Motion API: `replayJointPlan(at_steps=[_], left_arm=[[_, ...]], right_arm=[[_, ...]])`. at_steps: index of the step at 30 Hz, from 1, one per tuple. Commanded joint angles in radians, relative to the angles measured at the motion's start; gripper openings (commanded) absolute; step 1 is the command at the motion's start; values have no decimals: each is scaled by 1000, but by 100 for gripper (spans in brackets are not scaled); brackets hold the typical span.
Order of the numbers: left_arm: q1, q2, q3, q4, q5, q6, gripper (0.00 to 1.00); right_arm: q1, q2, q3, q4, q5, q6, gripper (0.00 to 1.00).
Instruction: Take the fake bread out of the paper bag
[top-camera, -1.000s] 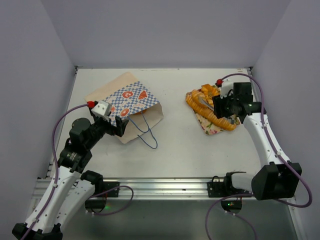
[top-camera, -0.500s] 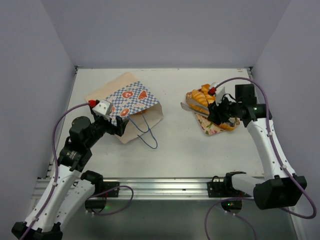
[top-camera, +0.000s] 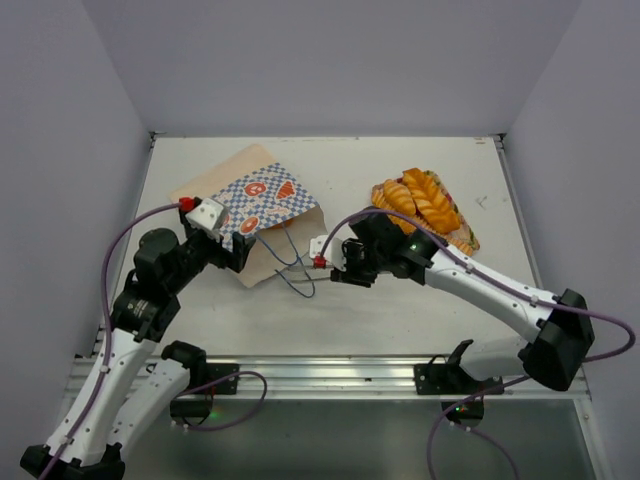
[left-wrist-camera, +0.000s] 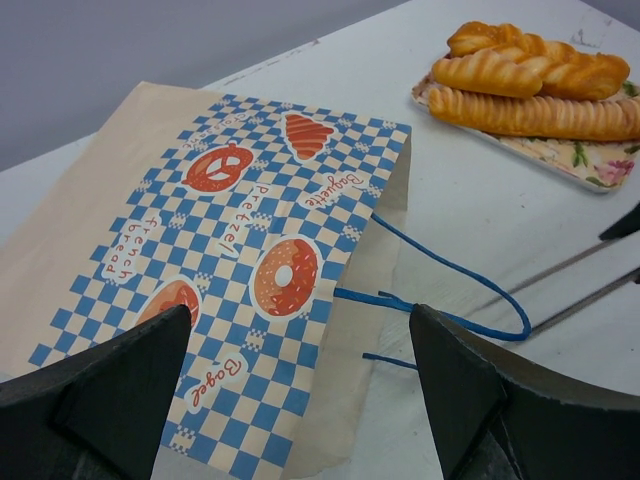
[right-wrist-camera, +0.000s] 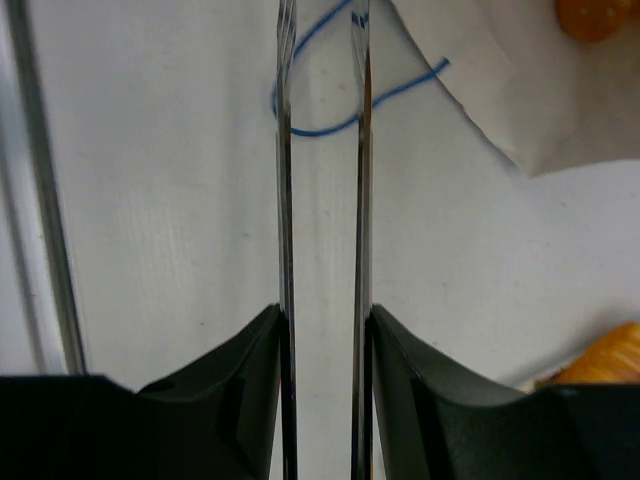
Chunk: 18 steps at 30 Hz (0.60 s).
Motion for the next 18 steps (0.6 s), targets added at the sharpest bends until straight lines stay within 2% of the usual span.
replayJointPlan(at_steps=[1, 7, 18], left_arm=[[-5, -21, 49, -30, -31, 2, 94], [-5, -35, 22, -45, -51, -16, 94], [-5, -11, -31, -13, -27, -4, 94]], right_arm=[[29, 68, 25, 301, 324, 108, 41], [31, 136, -3, 485, 387, 176, 40], [-3, 314, 52, 513, 363, 235, 47]])
